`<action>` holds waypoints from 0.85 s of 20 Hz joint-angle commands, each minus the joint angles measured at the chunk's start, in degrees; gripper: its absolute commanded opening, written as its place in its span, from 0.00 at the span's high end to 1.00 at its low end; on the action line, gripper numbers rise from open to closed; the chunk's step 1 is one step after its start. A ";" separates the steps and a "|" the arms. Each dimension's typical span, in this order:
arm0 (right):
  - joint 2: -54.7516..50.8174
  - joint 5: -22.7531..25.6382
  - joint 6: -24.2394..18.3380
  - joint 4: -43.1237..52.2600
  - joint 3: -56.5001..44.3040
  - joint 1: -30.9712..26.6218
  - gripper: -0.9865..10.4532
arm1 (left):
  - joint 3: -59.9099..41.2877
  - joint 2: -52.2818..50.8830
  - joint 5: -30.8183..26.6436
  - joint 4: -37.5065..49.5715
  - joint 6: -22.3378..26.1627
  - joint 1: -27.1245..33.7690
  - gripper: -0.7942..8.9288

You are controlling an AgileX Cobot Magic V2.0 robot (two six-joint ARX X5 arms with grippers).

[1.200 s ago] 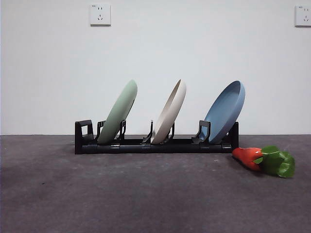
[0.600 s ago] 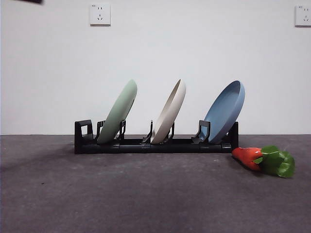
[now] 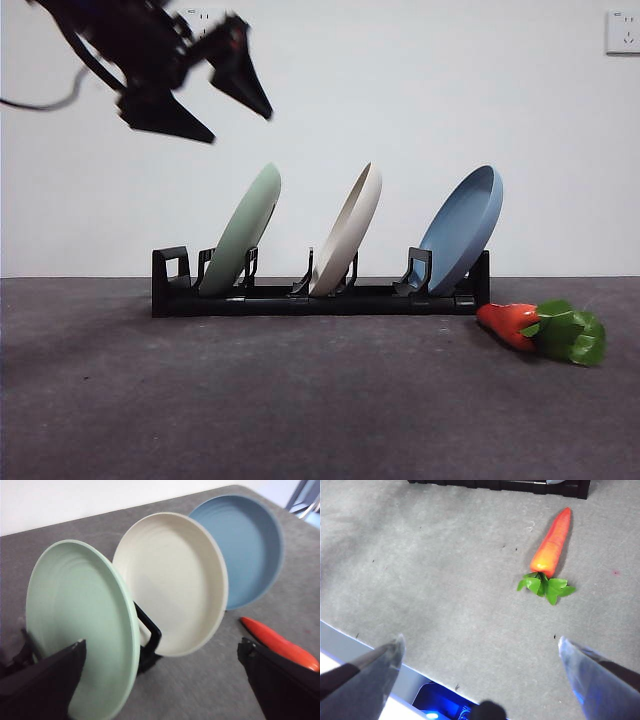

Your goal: Take the green plate from the plate rack,put the plate on the table,take the carrot from the table,put the carrot in the plate

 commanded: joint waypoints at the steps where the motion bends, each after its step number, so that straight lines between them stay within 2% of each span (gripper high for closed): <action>1: -0.02 -0.07 0.72 0.07 0.15 0.13 0.36 | 0.02 3.85 -2.05 3.61 1.60 -1.14 0.33; 3: -0.04 -0.07 1.16 0.04 0.15 0.13 0.36 | 0.02 6.56 -4.79 5.49 2.05 -1.81 0.33; 13: 0.22 -0.09 1.88 -0.11 0.17 0.13 0.37 | 0.02 13.77 -6.01 10.99 2.19 -2.12 0.36; 17: 0.24 -0.07 2.32 -0.11 0.15 0.13 0.37 | 0.02 14.23 -5.86 11.06 2.14 -2.19 0.69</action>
